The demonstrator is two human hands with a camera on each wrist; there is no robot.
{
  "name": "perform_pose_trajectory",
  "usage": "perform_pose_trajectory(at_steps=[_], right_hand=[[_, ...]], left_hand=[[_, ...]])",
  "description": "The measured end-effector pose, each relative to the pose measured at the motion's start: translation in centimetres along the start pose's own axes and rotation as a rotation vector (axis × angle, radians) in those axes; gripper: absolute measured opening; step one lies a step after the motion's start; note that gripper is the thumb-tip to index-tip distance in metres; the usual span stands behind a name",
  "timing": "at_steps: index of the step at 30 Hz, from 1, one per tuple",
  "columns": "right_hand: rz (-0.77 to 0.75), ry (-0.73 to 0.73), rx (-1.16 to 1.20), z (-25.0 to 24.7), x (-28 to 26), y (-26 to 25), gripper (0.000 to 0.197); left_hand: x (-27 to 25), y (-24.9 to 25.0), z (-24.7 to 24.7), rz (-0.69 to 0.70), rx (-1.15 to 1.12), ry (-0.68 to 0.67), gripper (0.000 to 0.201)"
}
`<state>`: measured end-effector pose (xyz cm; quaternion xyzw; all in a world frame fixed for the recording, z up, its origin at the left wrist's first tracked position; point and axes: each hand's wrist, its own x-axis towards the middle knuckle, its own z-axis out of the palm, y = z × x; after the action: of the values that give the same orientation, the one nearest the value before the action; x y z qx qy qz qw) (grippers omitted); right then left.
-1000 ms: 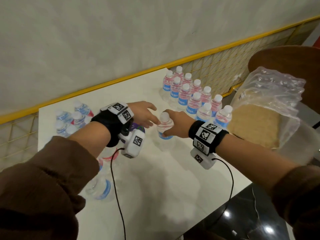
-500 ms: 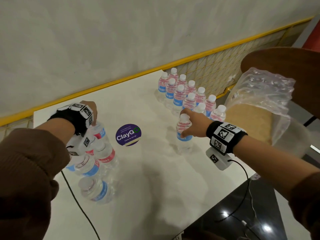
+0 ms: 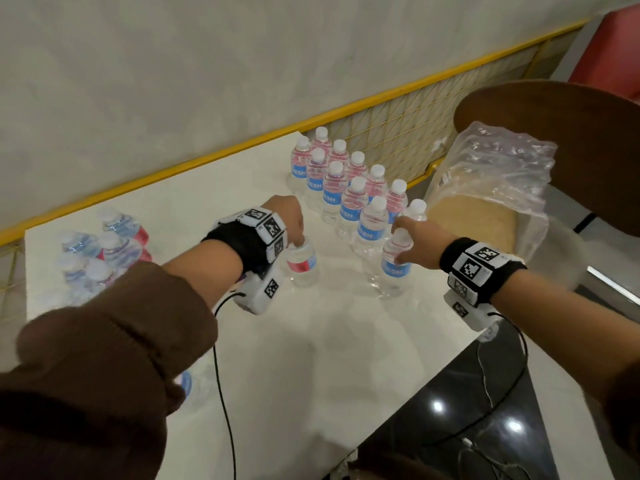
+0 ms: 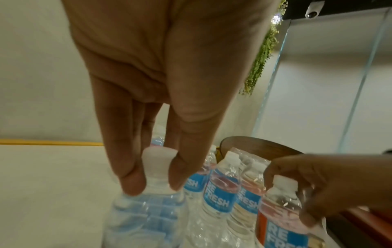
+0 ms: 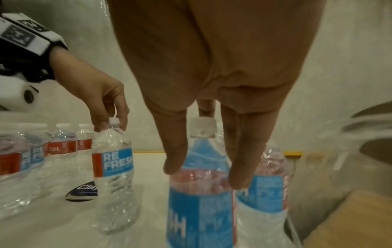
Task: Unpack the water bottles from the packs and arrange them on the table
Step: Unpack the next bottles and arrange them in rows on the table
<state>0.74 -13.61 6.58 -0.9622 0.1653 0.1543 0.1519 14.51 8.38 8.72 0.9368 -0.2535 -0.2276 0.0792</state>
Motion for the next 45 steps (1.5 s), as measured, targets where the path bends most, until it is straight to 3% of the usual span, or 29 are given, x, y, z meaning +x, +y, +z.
perform_pose_trajectory(at_steps=[5, 11, 15, 22, 33, 35, 37, 39, 43, 45], right_hand=[[0.024, 0.009, -0.136, -1.8, 0.2, 0.9, 0.038], [0.037, 0.123, -0.107, -1.7, 1.2, 0.5, 0.036], [0.044, 0.177, -0.073, -1.2, 1.8, 0.1, 0.036], [0.039, 0.096, -0.116, -2.2, 2.4, -0.1, 0.034], [0.063, 0.104, -0.13, -1.8, 3.1, -0.9, 0.035], [0.049, 0.163, -0.155, -1.7, 2.6, -1.4, 0.039], [-0.041, 0.289, -0.154, -1.3, 1.8, -2.7, 0.04], [-0.224, 0.289, -0.103, -0.4, 0.5, -5.2, 0.034], [-0.581, -0.106, -0.104, 3.3, -3.1, -11.8, 0.029], [-0.713, -0.211, -0.119, 5.7, -4.4, -15.2, 0.032]], left_hand=[[1.9, 2.8, 1.5, 0.091, 0.086, 0.059, 0.031], [2.8, 2.9, 2.3, 0.108, 0.172, -0.032, 0.048], [3.1, 2.3, 3.1, 0.125, 0.172, 0.022, 0.049], [3.0, 2.4, 3.3, 0.148, 0.16, 0.047, 0.039], [2.4, 1.8, 3.1, 0.138, 0.113, 0.043, 0.043], [2.0, 1.6, 2.7, 0.129, 0.085, 0.028, 0.046], [1.6, 1.0, 2.1, 0.109, 0.043, -0.009, 0.048], [1.1, 0.0, 1.5, 0.076, -0.015, -0.043, 0.046], [-0.2, -2.3, -0.2, 0.036, -0.039, -0.039, 0.044], [-1.1, -3.5, -1.3, 0.025, 0.012, -0.012, 0.043]])
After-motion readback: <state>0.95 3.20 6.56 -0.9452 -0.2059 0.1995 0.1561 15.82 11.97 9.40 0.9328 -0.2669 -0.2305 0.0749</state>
